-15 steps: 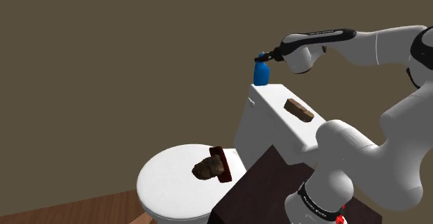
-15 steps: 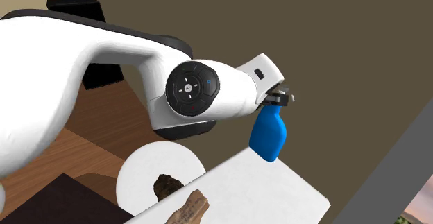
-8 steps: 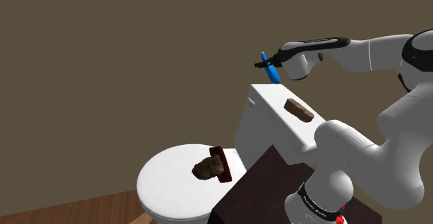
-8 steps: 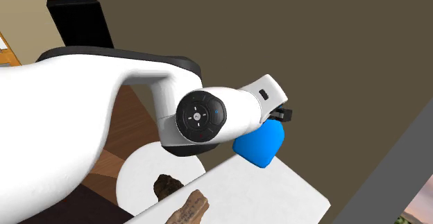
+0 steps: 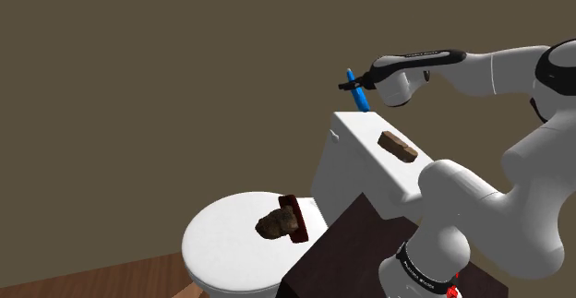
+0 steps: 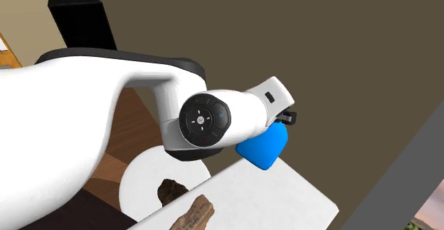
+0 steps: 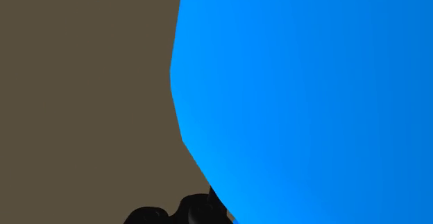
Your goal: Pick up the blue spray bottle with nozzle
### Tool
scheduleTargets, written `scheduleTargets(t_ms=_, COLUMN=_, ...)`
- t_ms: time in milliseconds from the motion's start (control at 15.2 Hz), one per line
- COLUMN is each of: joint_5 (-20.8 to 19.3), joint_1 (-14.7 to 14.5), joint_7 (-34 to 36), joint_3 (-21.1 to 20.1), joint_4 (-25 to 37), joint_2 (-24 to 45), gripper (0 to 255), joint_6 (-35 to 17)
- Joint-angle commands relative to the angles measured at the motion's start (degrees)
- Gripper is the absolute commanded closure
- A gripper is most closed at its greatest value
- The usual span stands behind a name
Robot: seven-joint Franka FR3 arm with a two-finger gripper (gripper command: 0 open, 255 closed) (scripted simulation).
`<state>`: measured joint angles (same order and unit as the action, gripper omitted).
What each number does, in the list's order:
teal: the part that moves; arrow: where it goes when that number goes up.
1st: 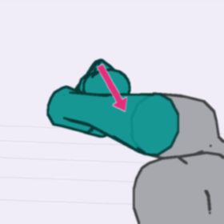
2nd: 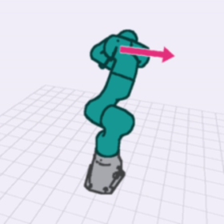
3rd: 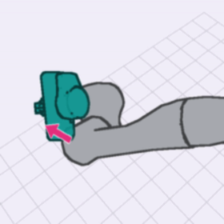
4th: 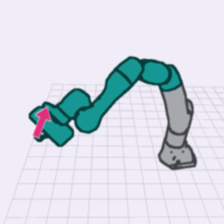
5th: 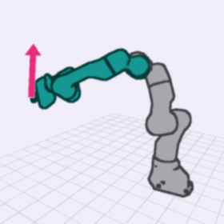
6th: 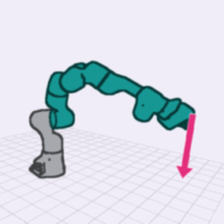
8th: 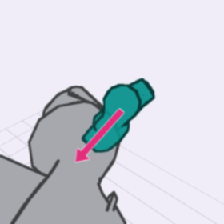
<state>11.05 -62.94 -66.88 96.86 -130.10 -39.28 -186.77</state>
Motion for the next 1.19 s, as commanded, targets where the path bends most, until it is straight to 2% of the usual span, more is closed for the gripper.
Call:
scheduleTargets(t_ms=0, joint_5=0.16, joint_1=0.07, joint_7=0.07, joint_3=0.24, joint_4=-0.36, joint_2=0.03, gripper=255, joint_6=0.23)
scheduleTargets(t_ms=132, joint_5=0.03, joint_1=-0.77, joint_7=-0.12, joint_3=1.07, joint_4=0.18, joint_2=-0.30, gripper=255, joint_6=0.20)
scheduleTargets(t_ms=1122, joint_5=2.92, joint_1=8.08, joint_7=4.35, joint_3=-8.99, joint_4=3.59, joint_2=7.10, gripper=255, joint_6=9.42)
